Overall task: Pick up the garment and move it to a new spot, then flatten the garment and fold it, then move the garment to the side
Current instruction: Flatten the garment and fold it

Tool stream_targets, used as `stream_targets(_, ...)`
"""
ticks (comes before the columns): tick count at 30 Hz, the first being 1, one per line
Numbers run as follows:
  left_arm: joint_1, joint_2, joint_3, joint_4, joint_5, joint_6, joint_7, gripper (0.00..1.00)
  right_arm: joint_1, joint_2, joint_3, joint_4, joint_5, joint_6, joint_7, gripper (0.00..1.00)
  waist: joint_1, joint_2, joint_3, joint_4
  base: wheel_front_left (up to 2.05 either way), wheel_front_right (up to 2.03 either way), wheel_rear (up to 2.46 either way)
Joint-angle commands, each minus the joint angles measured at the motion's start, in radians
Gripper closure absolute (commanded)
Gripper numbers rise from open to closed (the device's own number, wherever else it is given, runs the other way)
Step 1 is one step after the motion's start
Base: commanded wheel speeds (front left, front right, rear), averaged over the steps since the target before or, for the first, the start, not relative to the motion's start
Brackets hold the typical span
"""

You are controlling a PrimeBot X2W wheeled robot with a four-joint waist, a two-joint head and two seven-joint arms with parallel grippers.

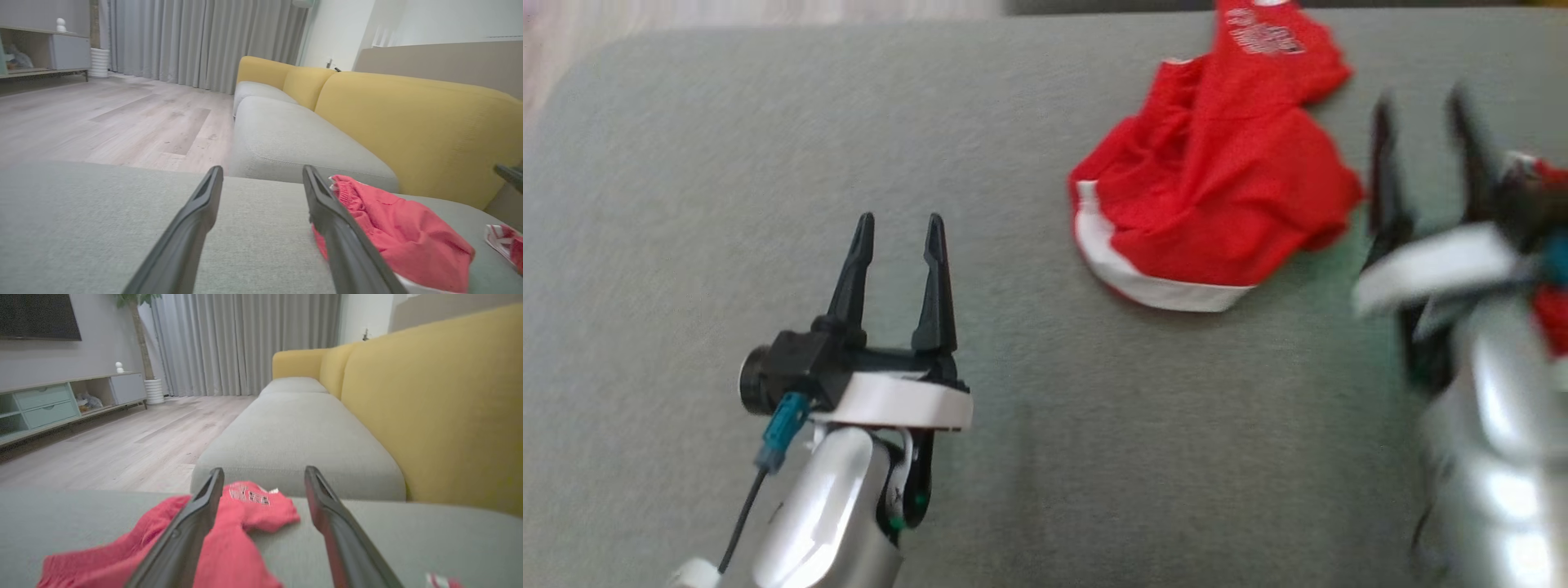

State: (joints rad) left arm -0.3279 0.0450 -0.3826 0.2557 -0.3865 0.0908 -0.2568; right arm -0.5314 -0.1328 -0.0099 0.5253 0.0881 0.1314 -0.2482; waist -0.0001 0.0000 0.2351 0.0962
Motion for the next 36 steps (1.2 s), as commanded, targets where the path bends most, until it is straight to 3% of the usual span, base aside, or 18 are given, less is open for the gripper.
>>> stream_targets(1,0.007,0.005,0.043,-0.022,0.01,-0.007,-0.005,0.0,0.058,0.035,0.003,-0.089,0.01,-0.001,-0.013,0.0,0.0001,0.0,-0.051,-0.062,0.0,0.0,0.0)
stream_targets(7,0.039,0.005,0.07,-0.006,0.028,-0.029,-0.005,0.0,0.316,0.081,0.025,-0.266,0.035,-0.001,-0.013,0.0,0.0001,0.0,-0.087,-0.137,0.0,0.0,0.0)
stream_targets(13,-0.001,0.014,0.086,0.036,0.089,-0.08,-0.005,0.0,0.375,0.082,0.054,-0.32,0.102,-0.001,-0.013,0.0,0.0001,0.0,-0.06,-0.209,0.0,0.0,0.0)
stream_targets(17,-0.11,0.067,0.062,0.113,0.126,-0.148,0.009,0.0,0.36,0.082,0.045,-0.331,0.117,-0.001,-0.013,0.0,0.0001,0.0,-0.026,-0.237,0.0,0.0,0.0)
stream_targets(21,-0.251,0.151,-0.004,0.208,0.128,-0.209,0.145,0.0,0.345,0.082,0.038,-0.333,0.133,-0.001,-0.013,0.0,0.0001,0.0,0.004,-0.265,0.0,0.0,0.0)
stream_targets(24,-0.339,0.224,-0.083,0.253,0.084,-0.22,0.259,0.0,0.336,0.082,0.044,-0.333,0.149,-0.001,-0.013,0.0,0.0001,0.0,0.023,-0.29,0.0,0.0,0.0)
stream_targets(30,-0.448,0.393,-0.302,0.249,-0.146,-0.221,0.435,0.0,0.318,0.082,0.063,-0.33,0.179,-0.001,-0.013,0.0,0.0001,0.0,0.052,-0.336,0.0,0.0,0.0)
stream_targets(36,-0.505,0.47,-0.401,0.234,-0.331,-0.221,0.512,0.0,0.309,0.082,0.074,-0.324,0.199,-0.001,-0.014,0.0,0.0001,0.0,0.065,-0.367,0.0,0.0,0.0)
